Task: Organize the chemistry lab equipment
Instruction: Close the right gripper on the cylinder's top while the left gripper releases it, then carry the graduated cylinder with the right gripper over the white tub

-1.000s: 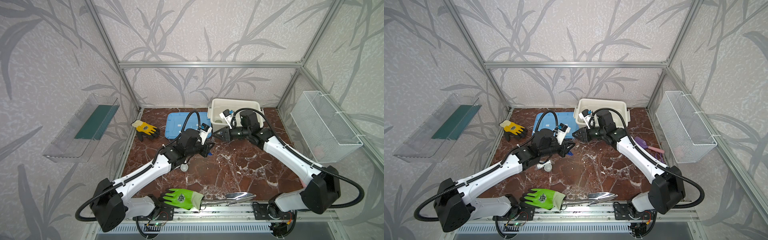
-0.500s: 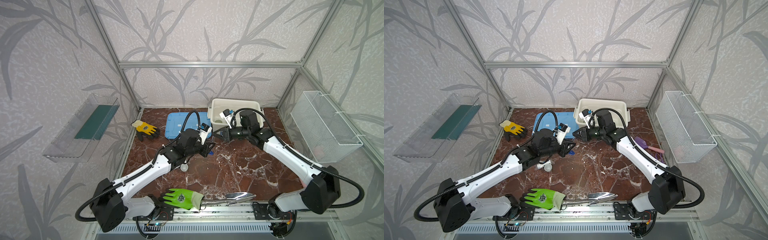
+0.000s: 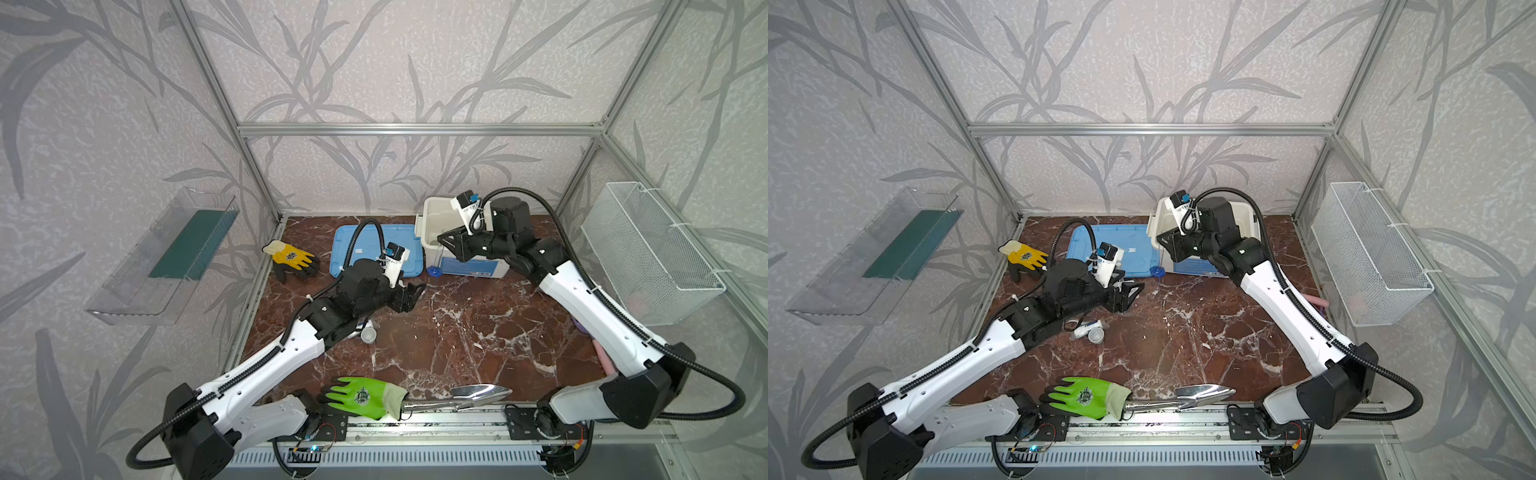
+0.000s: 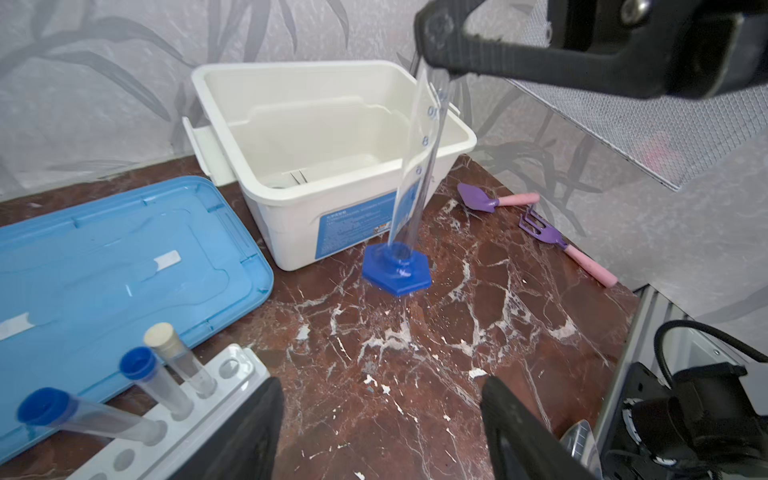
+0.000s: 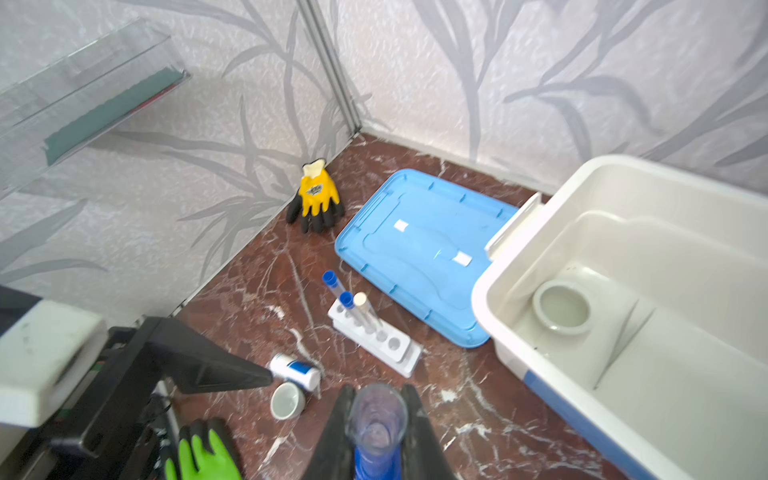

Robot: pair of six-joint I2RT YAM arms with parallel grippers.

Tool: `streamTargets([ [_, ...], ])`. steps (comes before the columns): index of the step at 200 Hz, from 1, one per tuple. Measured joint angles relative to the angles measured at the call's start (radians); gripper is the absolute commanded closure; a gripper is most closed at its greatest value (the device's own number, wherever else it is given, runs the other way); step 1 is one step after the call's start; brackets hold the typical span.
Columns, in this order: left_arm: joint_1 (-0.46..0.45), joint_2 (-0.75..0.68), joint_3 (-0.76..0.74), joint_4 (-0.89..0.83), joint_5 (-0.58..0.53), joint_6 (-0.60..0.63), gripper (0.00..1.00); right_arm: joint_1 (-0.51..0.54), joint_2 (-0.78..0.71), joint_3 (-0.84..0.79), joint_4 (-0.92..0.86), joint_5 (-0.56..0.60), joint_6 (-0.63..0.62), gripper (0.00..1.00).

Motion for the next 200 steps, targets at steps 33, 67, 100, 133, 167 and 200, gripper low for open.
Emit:
streamTargets([
  [33,0.017,-0.045,0.0,-0.023,-0.058,0.02,0.24,-0.016,0.007,0.07,-0.009,0.184,-0.067,0.89],
  [67,0.03,-0.072,0.0,-0.05,-0.097,0.032,0.25,-0.061,0.077,0.071,0.061,0.318,-0.09,0.88],
  [100,0.04,-0.091,0.0,-0.07,-0.12,0.032,0.25,-0.109,0.198,0.072,0.135,0.393,-0.097,0.88],
  [133,0.054,-0.106,0.0,-0.089,-0.14,0.035,0.25,-0.15,0.293,0.062,0.216,0.43,-0.093,0.88],
  [167,0.066,-0.101,0.0,-0.096,-0.148,0.035,0.25,-0.185,0.351,0.007,0.346,0.442,-0.083,0.88],
  [200,0.07,-0.08,0.0,-0.101,-0.15,0.034,0.25,-0.212,0.429,-0.015,0.454,0.439,-0.074,0.88],
])
